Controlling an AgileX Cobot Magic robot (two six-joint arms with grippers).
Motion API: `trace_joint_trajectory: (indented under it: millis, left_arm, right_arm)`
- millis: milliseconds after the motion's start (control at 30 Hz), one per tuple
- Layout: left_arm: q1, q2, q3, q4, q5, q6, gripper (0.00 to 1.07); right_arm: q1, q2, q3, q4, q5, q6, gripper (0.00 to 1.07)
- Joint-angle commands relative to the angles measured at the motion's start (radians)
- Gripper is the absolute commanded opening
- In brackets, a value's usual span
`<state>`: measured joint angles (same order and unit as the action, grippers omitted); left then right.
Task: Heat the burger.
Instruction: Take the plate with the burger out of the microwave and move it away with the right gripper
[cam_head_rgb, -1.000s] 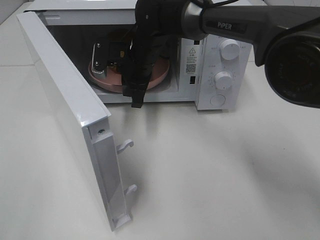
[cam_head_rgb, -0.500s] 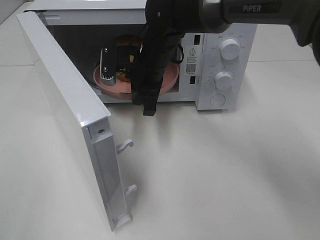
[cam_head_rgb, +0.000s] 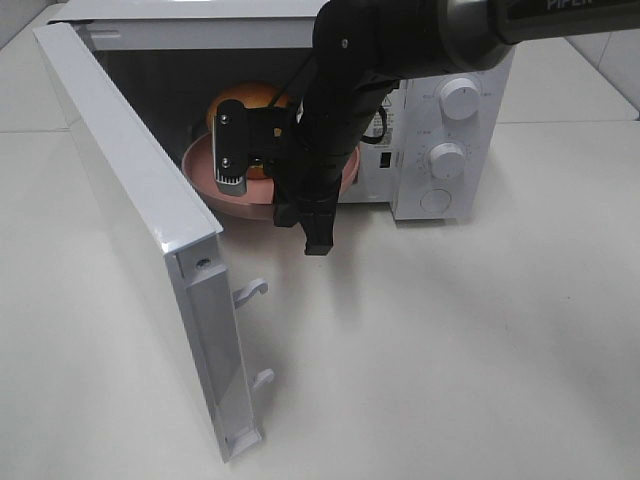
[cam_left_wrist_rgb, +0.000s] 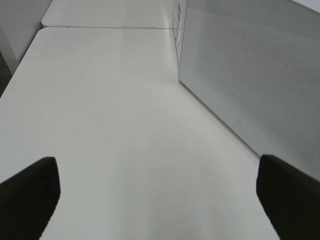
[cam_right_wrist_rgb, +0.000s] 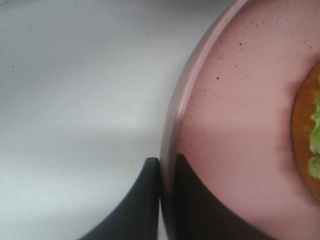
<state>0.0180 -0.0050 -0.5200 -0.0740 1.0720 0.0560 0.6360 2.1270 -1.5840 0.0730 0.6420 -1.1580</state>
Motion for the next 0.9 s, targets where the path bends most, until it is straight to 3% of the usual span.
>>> trace_joint_trajectory:
  millis: [33, 900]
  left_arm:
    - [0.002, -0.004, 0.003, 0.001, -0.001, -0.001, 1.0]
    - [0.002, -0.004, 0.003, 0.001, -0.001, -0.001, 1.0]
  right_arm:
    - [-0.011, -0.029, 0.016, -0.033, -0.001, 0.02, 0.0]
    - [-0.011, -0.302, 0.347, -0.116, -0.313, 0.02, 0.0]
